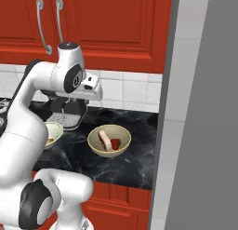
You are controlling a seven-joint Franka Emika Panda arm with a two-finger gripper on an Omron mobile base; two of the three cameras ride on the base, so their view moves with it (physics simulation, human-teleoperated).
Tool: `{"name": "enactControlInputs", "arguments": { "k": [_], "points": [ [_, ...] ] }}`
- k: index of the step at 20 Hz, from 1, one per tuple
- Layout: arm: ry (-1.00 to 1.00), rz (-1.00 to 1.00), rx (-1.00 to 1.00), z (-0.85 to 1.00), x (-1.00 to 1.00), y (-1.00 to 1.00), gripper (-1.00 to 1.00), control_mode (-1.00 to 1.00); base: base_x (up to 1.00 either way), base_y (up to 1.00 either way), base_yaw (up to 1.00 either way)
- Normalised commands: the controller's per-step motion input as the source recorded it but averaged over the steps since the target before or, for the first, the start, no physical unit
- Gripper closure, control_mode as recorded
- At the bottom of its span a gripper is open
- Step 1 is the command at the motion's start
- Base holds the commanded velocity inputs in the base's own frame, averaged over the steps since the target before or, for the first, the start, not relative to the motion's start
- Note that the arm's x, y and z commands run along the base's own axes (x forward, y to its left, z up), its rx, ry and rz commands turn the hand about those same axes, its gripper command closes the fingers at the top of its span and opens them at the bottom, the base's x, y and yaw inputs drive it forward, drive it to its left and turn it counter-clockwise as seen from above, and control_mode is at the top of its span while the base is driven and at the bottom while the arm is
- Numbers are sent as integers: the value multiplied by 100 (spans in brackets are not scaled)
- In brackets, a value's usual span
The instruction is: Place the bowl containing the steak and bell pepper in the microwave. Close the microwave door and press the start button to microwave the meal.
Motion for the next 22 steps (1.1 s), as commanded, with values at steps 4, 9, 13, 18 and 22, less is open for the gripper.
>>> {"name": "enactControlInputs", "arguments": {
  "k": [4, 9, 13, 18, 22],
  "points": [
    [0, -3, 0, -9, -25, -1, -100, -100, 0, 0, 0],
    [-7, -14, 0, -43, -61, -8, -100, -100, 0, 0, 0],
    [-10, -16, 0, -46, -57, -14, -100, -100, 0, 0, 0],
    [-6, -17, 4, -38, -52, -40, -100, -100, 0, 0, 0],
    [-14, -29, 16, -38, -40, -53, -100, -100, 0, 0, 0]
  ]
}}
